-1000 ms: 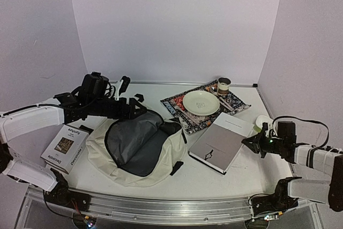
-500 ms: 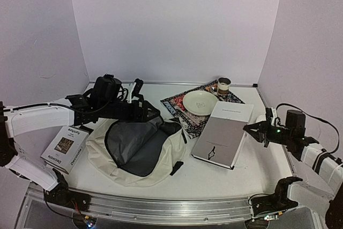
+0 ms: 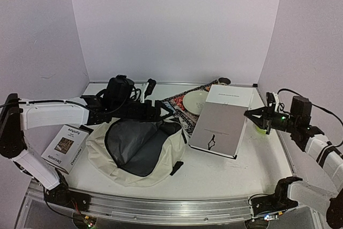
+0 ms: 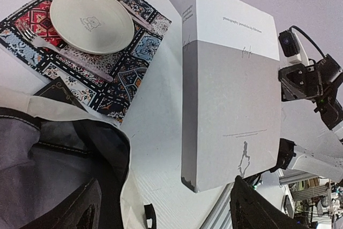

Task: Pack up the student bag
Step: Pass from the right arm to the left, then pass from the left arm to the right

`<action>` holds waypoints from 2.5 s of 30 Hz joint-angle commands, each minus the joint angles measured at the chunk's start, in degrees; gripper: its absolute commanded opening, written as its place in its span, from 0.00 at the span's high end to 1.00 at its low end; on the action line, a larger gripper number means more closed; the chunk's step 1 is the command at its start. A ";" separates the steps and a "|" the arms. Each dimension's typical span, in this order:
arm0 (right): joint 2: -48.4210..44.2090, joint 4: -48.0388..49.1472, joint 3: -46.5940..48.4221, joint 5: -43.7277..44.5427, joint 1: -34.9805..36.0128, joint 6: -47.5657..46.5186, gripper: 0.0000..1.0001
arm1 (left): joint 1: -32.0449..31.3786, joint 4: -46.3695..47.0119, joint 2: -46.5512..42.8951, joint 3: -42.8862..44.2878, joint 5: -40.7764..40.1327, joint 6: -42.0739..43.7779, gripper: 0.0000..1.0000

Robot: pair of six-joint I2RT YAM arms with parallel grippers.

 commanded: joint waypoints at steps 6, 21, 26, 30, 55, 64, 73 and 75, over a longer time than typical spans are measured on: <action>9.38 12.78 8.61 1.25 15.84 0.45 1.00 | 0.00 8.11 5.86 7.64 4.70 -1.10 0.14; 22.81 22.96 18.35 0.38 25.32 0.94 1.00 | 6.43 21.48 -0.06 -4.82 12.99 -8.15 0.12; 26.05 25.51 20.66 -0.11 26.90 1.71 1.00 | 9.61 30.86 -2.44 -10.75 18.58 -12.75 0.12; 28.87 27.45 22.64 -0.44 28.12 2.37 1.00 | 9.79 36.40 -2.79 -12.30 22.10 -15.19 0.13; 46.99 30.83 34.39 -3.88 29.78 1.46 0.86 | 11.00 40.34 -15.98 -23.30 13.07 -23.38 0.76; 53.77 30.67 35.42 0.78 29.85 1.76 0.34 | 11.77 40.27 -19.68 -26.47 -5.88 -25.54 0.82; 51.93 26.28 30.91 8.13 30.07 -0.07 0.07 | 14.74 40.34 -11.55 -21.59 -7.15 -28.53 0.84; 52.17 26.18 30.30 9.54 30.45 0.45 0.05 | 14.72 40.31 -11.03 -20.73 -7.74 -28.71 0.84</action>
